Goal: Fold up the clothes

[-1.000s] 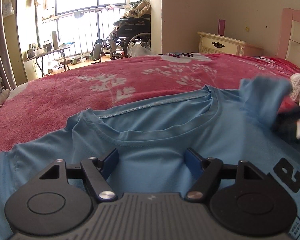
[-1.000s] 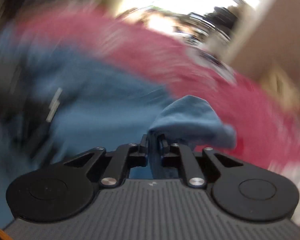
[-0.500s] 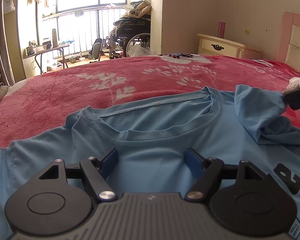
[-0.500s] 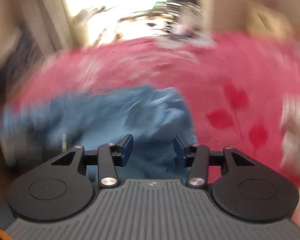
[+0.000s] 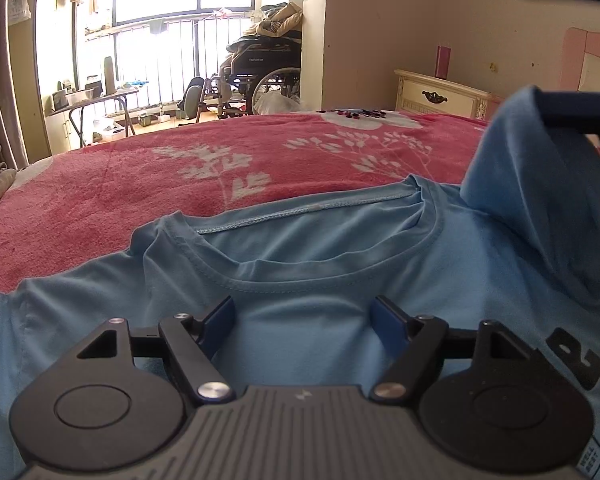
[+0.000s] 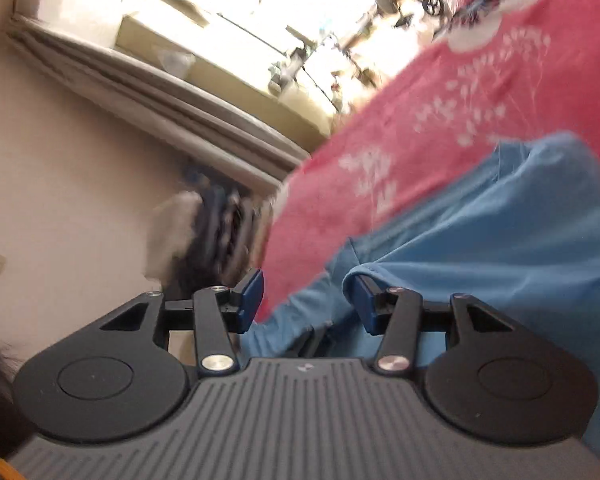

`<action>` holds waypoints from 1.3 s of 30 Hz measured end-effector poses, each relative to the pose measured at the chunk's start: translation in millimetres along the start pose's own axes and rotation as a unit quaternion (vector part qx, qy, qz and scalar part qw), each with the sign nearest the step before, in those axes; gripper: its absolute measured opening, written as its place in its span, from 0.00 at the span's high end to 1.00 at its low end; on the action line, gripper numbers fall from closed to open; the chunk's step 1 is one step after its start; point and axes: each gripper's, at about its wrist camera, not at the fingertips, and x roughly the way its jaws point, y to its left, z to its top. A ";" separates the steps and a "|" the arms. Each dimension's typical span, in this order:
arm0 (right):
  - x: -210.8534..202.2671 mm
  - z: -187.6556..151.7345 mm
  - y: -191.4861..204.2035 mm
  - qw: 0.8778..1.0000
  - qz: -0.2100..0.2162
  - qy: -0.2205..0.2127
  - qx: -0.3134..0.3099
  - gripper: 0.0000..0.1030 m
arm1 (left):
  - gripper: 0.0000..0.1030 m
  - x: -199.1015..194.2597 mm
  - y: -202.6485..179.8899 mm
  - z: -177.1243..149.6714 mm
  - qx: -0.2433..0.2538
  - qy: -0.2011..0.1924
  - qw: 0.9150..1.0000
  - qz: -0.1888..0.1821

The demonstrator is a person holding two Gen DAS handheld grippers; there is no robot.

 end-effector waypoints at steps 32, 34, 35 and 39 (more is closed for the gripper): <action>-20.4 -128.0 61.3 0.815 -0.371 0.135 -0.423 0.97 | 0.25 -0.7 2.1 -1.2 -0.003 -0.002 1.000 -0.002; -15.5 -142.4 62.8 0.794 -0.372 0.154 -0.455 0.97 | 0.25 -1.0 2.2 -1.2 -0.003 -0.001 1.000 -0.003; -12.0 -149.4 62.7 0.786 -0.370 0.162 -0.469 0.96 | 0.25 -0.9 1.8 -0.9 -0.003 -0.001 1.000 -0.003; 0.0 -175.1 63.7 0.757 -0.354 0.196 -0.513 0.89 | 0.25 -1.0 1.2 -0.3 -0.004 -0.001 1.000 -0.003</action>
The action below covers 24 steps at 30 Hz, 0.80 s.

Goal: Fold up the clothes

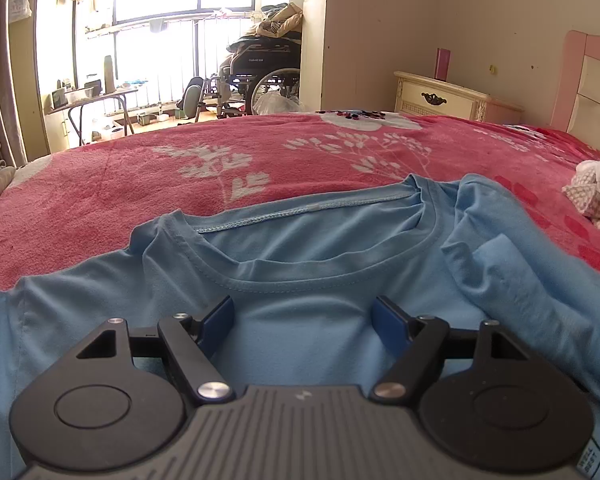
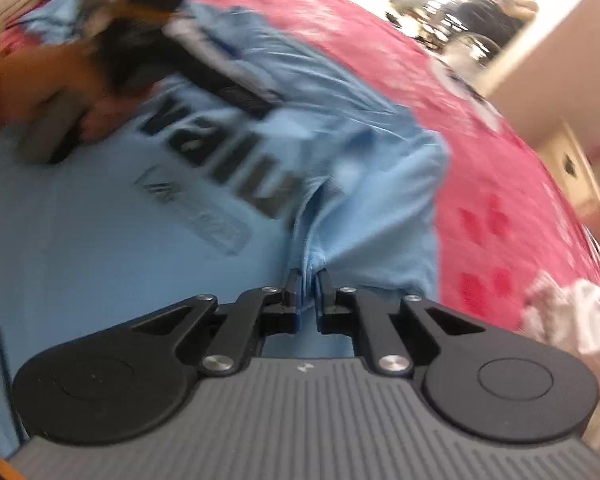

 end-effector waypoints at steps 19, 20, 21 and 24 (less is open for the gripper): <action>29.3 -78.2 -144.2 0.770 0.160 -0.043 0.616 0.71 | 0.26 -0.9 -30.3 46.1 -0.038 0.063 0.979 -0.190; 38.2 -83.6 -149.3 0.751 0.167 -0.044 0.638 0.71 | 0.27 7.0 -38.4 47.8 -0.033 0.077 0.978 -0.191; 46.7 -87.0 -153.7 0.738 0.169 -0.044 0.652 0.71 | 0.32 15.9 -46.1 48.5 -0.023 0.090 0.979 -0.182; 66.2 -98.7 -164.5 0.706 0.169 -0.059 0.685 0.73 | 0.59 21.5 -45.3 42.7 -0.016 0.085 0.984 -0.154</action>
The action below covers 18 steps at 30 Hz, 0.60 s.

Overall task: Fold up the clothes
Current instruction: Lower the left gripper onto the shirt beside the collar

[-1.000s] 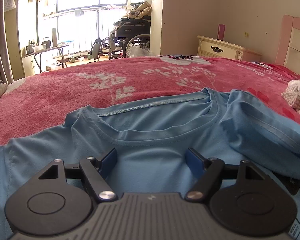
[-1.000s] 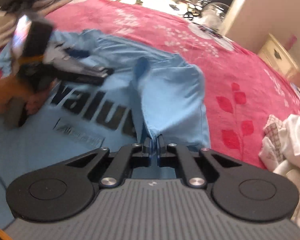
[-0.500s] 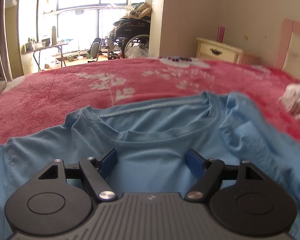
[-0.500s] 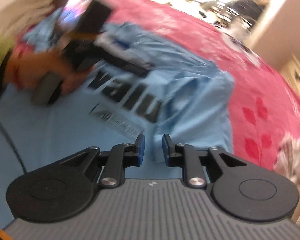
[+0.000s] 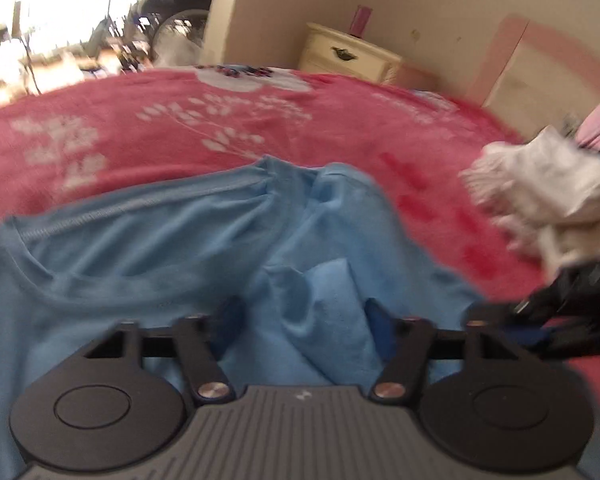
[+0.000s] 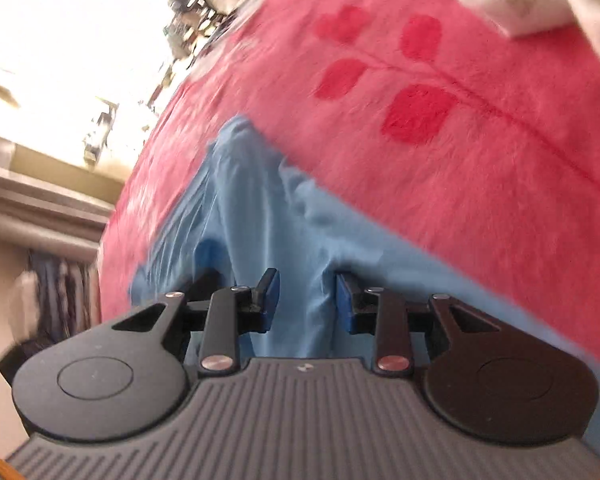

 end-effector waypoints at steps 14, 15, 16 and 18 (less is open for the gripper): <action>-43.8 -11.3 -48.1 0.990 0.050 -0.053 0.121 0.70 | 0.70 -49.7 43.5 -17.6 -0.029 -0.038 0.998 -0.039; -46.8 -15.4 -40.2 0.994 0.041 -0.046 0.094 0.70 | 0.70 -48.6 42.1 -18.3 -0.023 -0.034 0.998 -0.037; -49.7 -19.6 -31.6 0.997 0.032 -0.039 0.063 0.70 | 0.70 -47.3 40.9 -19.1 -0.018 -0.030 0.999 -0.036; -53.7 -28.8 -11.8 1.000 0.014 -0.027 -0.007 0.70 | 0.71 -46.2 39.8 -22.9 -0.013 -0.026 0.999 -0.028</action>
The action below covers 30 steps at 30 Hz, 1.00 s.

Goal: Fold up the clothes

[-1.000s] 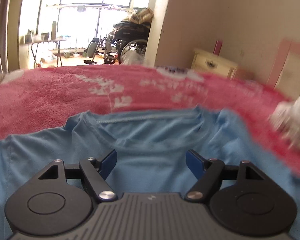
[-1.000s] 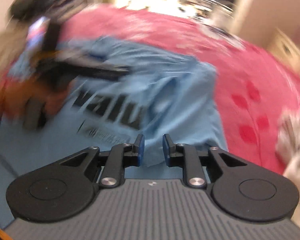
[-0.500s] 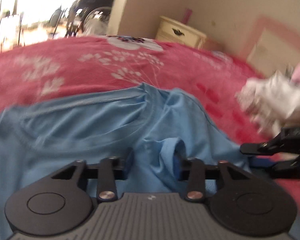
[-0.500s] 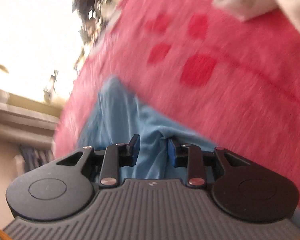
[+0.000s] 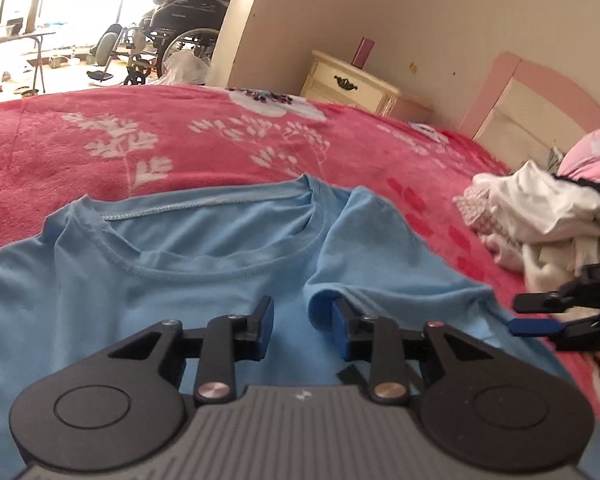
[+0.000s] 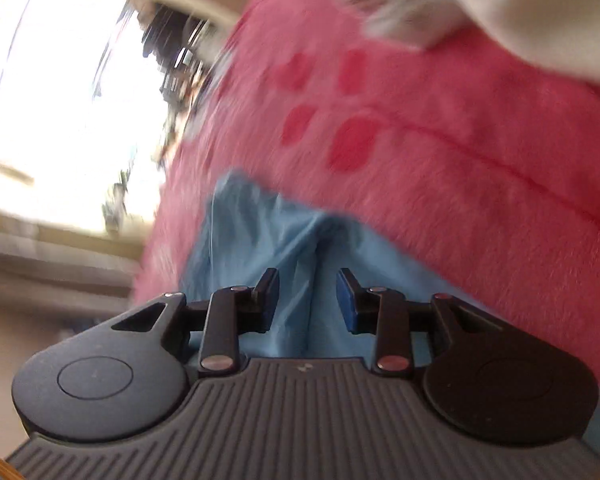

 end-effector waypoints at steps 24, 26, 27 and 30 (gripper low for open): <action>25.7 -46.3 58.2 0.945 -0.051 0.114 -0.303 0.85 | 0.67 -13.8 9.8 -7.9 0.025 0.027 0.999 -0.011; 13.2 -38.3 51.4 0.960 -0.025 0.093 -0.265 0.72 | 0.50 -21.5 12.8 -2.8 0.027 0.030 0.999 -0.012; 5.3 -32.6 46.0 0.969 -0.009 0.075 -0.235 0.70 | 0.48 -25.4 13.7 1.9 0.029 0.025 0.999 -0.007; -7.9 -10.7 17.6 0.992 0.045 0.021 -0.112 0.68 | 0.48 -28.4 13.5 23.4 0.024 0.009 1.000 0.002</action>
